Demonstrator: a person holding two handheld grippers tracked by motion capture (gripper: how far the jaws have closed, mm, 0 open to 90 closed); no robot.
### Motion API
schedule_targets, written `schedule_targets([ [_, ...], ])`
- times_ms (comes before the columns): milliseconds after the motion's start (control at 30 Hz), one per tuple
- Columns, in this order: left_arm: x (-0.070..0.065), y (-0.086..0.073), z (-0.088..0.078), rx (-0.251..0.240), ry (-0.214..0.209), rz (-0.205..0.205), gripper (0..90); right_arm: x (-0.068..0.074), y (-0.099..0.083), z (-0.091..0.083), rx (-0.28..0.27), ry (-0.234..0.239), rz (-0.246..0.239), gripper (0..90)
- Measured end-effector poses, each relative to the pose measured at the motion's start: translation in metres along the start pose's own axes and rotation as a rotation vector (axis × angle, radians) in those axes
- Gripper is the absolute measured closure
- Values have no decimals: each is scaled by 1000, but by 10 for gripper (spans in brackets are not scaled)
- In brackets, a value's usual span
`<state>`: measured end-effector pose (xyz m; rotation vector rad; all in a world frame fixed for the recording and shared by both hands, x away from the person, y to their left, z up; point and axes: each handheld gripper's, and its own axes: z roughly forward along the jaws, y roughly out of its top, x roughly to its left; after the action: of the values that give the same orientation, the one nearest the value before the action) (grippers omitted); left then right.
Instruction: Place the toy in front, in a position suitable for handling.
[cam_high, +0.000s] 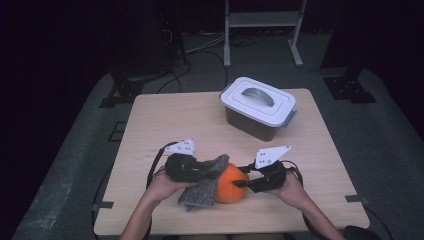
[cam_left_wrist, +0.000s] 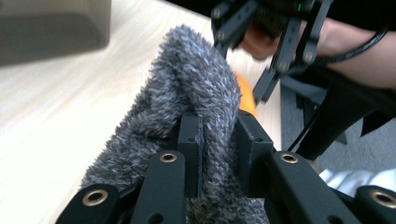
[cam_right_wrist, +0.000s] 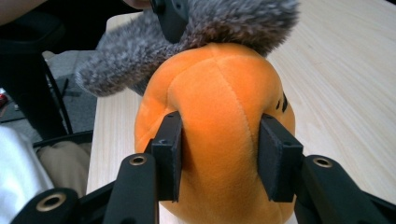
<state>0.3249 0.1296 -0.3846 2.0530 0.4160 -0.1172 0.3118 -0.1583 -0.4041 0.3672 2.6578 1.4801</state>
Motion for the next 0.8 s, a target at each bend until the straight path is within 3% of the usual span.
schedule_targets([
  [133,2,-5,3,29,-1,-7,747,-8,-12,-12,12,5,4,521],
  [200,4,-8,6,56,13,-11,747,-15,-20,-21,10,-1,34,504],
  [267,6,-12,11,62,-6,-27,746,-20,-29,-30,14,-17,75,467],
  [367,6,-10,18,67,-33,-22,744,-24,-34,-38,32,-34,149,342],
  [433,4,-8,19,68,-34,-20,744,-21,-32,-41,60,-50,162,288],
  [567,3,-8,22,70,-42,-12,744,-7,-26,-43,61,-43,137,294],
  [633,2,-7,22,68,-34,-11,744,-3,-22,-38,83,-66,125,317],
  [800,1,-2,11,31,-17,2,744,-7,-20,-32,32,-40,112,571],
])
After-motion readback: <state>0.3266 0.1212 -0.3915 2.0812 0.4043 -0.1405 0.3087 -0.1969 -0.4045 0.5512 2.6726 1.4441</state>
